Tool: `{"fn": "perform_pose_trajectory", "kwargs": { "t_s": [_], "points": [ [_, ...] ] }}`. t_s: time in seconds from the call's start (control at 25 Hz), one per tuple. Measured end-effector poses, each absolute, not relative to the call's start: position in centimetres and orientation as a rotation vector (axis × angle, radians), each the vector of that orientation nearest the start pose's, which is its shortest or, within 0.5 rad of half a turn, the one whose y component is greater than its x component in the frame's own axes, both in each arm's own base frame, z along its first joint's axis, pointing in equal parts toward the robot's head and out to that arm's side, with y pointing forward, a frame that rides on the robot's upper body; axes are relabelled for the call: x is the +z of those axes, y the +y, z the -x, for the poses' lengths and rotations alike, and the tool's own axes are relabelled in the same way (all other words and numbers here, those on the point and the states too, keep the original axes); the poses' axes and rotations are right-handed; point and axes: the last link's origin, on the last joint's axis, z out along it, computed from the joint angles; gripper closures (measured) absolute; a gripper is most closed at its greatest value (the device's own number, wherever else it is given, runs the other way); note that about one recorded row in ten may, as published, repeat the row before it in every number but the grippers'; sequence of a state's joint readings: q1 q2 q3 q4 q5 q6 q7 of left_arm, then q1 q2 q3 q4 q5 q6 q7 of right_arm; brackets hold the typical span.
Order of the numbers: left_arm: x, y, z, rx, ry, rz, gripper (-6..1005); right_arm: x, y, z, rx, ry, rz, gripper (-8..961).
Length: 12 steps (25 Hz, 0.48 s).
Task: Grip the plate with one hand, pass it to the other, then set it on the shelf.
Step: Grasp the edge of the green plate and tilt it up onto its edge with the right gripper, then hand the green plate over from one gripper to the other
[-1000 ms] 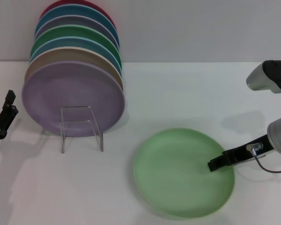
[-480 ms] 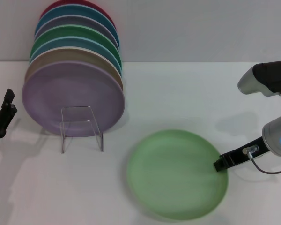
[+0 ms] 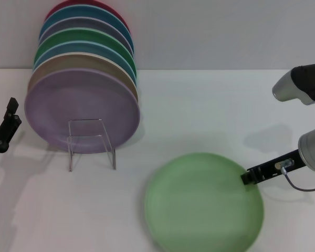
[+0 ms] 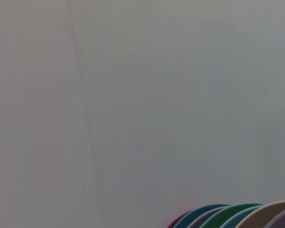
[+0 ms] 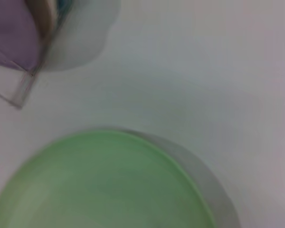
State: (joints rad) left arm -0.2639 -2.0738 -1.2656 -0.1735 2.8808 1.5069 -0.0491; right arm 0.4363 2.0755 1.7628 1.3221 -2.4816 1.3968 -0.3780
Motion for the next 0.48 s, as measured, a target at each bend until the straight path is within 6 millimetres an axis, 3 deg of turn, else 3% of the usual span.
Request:
{"fn": "perform_pose_trajectory", "kwargs": {
  "t_s": [0.32, 0.48],
  "points": [
    [1.0, 26.8, 31.5, -0.819, -0.153, 1.589, 201, 1.3, 32.8, -21.1, -0.022, 1.188, 2.435, 939],
    [1.0, 26.8, 29.4, -0.917, -0.107, 1.593, 201, 2.7, 31.6, -21.1, 0.195, 1.058, 2.435, 939]
  ]
}}
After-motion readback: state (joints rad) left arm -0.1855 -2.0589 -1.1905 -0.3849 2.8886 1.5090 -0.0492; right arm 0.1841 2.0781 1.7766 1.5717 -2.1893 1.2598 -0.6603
